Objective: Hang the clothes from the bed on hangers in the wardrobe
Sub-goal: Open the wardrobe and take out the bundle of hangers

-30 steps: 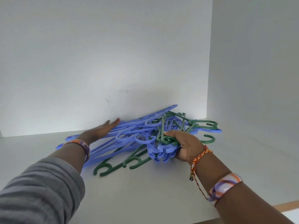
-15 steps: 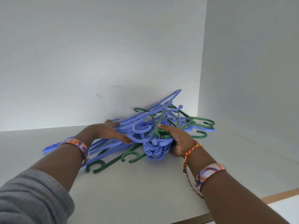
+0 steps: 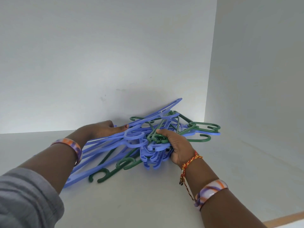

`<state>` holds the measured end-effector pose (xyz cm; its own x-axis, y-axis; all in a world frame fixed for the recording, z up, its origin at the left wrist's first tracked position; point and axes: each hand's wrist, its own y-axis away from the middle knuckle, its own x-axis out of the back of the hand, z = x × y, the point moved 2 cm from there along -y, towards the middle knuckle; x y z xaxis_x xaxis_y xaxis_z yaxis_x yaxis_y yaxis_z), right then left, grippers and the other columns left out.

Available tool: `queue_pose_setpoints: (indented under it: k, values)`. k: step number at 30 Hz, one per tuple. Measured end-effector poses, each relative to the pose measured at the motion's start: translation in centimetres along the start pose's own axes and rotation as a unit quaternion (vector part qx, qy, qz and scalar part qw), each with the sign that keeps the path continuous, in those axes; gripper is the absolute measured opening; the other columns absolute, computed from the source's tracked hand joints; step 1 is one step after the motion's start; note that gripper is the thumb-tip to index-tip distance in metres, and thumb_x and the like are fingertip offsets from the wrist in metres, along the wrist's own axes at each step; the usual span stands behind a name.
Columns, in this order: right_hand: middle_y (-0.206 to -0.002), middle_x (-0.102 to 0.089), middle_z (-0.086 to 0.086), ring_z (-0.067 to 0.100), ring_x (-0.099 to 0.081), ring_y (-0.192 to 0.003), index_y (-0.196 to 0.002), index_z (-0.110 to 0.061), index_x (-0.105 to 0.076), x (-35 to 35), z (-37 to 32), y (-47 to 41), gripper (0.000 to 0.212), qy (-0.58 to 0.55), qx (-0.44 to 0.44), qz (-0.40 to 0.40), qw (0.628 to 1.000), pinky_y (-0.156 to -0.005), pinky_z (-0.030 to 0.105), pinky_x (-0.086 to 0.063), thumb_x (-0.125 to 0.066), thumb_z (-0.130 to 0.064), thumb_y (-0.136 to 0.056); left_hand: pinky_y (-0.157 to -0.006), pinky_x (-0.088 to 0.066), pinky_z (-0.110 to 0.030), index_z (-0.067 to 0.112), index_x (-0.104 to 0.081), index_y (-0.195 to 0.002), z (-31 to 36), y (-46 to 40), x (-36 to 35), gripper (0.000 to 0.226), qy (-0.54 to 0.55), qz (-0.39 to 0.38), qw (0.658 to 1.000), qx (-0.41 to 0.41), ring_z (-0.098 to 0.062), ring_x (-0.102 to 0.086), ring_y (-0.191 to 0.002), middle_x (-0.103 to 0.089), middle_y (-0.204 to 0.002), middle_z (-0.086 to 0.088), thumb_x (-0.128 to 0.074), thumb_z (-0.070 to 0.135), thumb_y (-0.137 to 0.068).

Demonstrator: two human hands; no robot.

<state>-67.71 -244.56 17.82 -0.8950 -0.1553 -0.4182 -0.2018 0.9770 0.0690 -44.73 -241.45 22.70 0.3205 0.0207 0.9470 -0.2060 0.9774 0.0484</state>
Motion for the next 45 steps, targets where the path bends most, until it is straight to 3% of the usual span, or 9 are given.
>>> queue_pose_setpoints:
  k: [4, 7, 10, 14, 20, 27, 31, 38, 45]
  values:
    - [-0.068, -0.069, 0.015, 0.025, -0.064, -0.053, -0.08, 0.0, -0.066, 0.0, -0.4, 0.2, 0.01, -0.029, 0.007, -0.021, 0.999, -0.054, 0.029, -0.056, -0.068, -0.01, -0.081, -0.114, -0.021, -0.036, 0.022, -0.024, -0.146, 0.0, -1.0, -2.0, 0.138, 0.063, -0.052, 0.996, -0.045, -0.018, -0.028, -0.137, -0.026, -0.152, 0.002, -0.033, 0.101, -0.034]
    - [-0.117, -0.062, 0.023, 0.038, -0.061, -0.092, -0.12, -0.003, -0.061, 1.3, -1.0, 0.2, 0.045, -0.121, 0.031, -0.033, 0.992, -0.094, 0.051, -0.048, -0.062, -0.029, -0.084, -0.117, -0.011, -0.031, 0.023, -0.008, -0.151, 0.9, -0.6, -2.4, 0.156, 0.049, -0.104, 0.988, -0.1, -0.011, -0.014, -0.143, -0.011, -0.156, 0.01, -0.037, 0.102, -0.019]
    - [-0.135, -0.051, 0.021, 0.039, -0.053, -0.113, -0.135, -0.007, -0.05, 2.5, -1.3, 0.5, 0.06, -0.174, 0.003, -0.091, 0.98, -0.102, 0.052, -0.04, -0.051, -0.042, -0.086, -0.118, -0.008, -0.032, 0.024, 0.007, -0.149, 1.8, -0.1, -2.4, 0.163, -0.027, -0.151, 0.982, -0.113, -0.012, -0.005, -0.144, 0.001, -0.157, 0.007, -0.046, 0.099, -0.015]
    - [-0.133, -0.054, 0.016, 0.037, -0.055, -0.117, -0.133, -0.009, -0.053, 3.1, -0.8, 0.9, 0.057, -0.208, -0.023, -0.082, 0.974, -0.094, 0.047, -0.049, -0.054, -0.042, -0.086, -0.118, -0.011, -0.04, 0.025, 0.019, -0.146, 2.5, 0.5, -2.7, 0.158, -0.117, -0.157, 0.978, -0.073, -0.018, 0.003, -0.145, 0.014, -0.157, 0.0, -0.067, 0.075, -0.023]
    - [-0.063, -0.066, 0.004, 0.019, -0.062, -0.056, -0.074, -0.013, -0.06, 1.0, -0.6, 1.2, 0.015, -0.076, -0.004, -0.042, 0.996, -0.059, 0.028, -0.048, -0.056, -0.02, -0.087, -0.111, -0.025, -0.035, 0.027, 0.007, -0.149, 1.2, 1.3, -3.1, 0.117, -0.096, -0.064, 0.992, -0.047, -0.027, -0.021, -0.139, 0.001, -0.153, -0.007, -0.053, 0.048, -0.05]
    - [-0.076, -0.057, 0.005, 0.022, -0.051, -0.067, -0.078, -0.018, -0.057, 0.3, -1.0, 0.8, 0.015, -0.039, -0.09, -0.028, 0.995, -0.068, 0.03, -0.039, -0.067, -0.028, -0.075, -0.11, -0.026, -0.034, 0.023, 0.006, -0.15, -0.6, 1.2, -2.9, 0.106, -0.092, -0.046, 0.994, -0.032, -0.026, -0.023, -0.138, -0.004, -0.153, -0.005, -0.052, 0.039, -0.062]
    - [-0.096, -0.061, 0.01, 0.029, -0.056, -0.086, -0.095, -0.016, -0.06, 0.5, -1.0, 0.7, 0.03, -0.07, -0.103, -0.034, 0.992, -0.092, 0.037, -0.044, -0.067, -0.035, -0.073, -0.111, -0.026, -0.037, 0.024, 0.006, -0.149, -0.8, 0.9, -2.7, 0.113, -0.09, -0.051, 0.994, -0.028, -0.025, -0.021, -0.139, -0.002, -0.154, -0.004, -0.064, 0.038, -0.063]
    - [-0.07, -0.052, 0.001, 0.019, -0.048, -0.073, -0.07, -0.019, -0.059, -0.7, -0.9, 0.5, 0.017, 0.042, -0.044, -0.048, 0.997, -0.071, 0.033, -0.042, -0.065, -0.03, -0.081, -0.111, -0.024, -0.037, 0.021, 0.004, -0.15, -1.7, 0.6, -2.9, 0.089, -0.066, -0.025, 0.997, -0.038, -0.026, -0.022, -0.138, -0.005, -0.153, -0.005, -0.057, 0.02, -0.085]
    - [-0.095, -0.049, 0.012, 0.042, -0.051, -0.105, -0.086, -0.014, -0.059, -1.3, -1.2, 0.0, 0.022, 0.031, -0.082, -0.055, 0.995, -0.093, 0.054, -0.045, -0.068, -0.033, -0.079, -0.111, -0.024, -0.034, 0.022, 0.004, -0.15, -2.9, 0.4, -2.5, 0.09, -0.056, -0.024, 0.997, -0.053, -0.024, -0.022, -0.138, -0.006, -0.153, -0.004, -0.058, 0.017, -0.084]
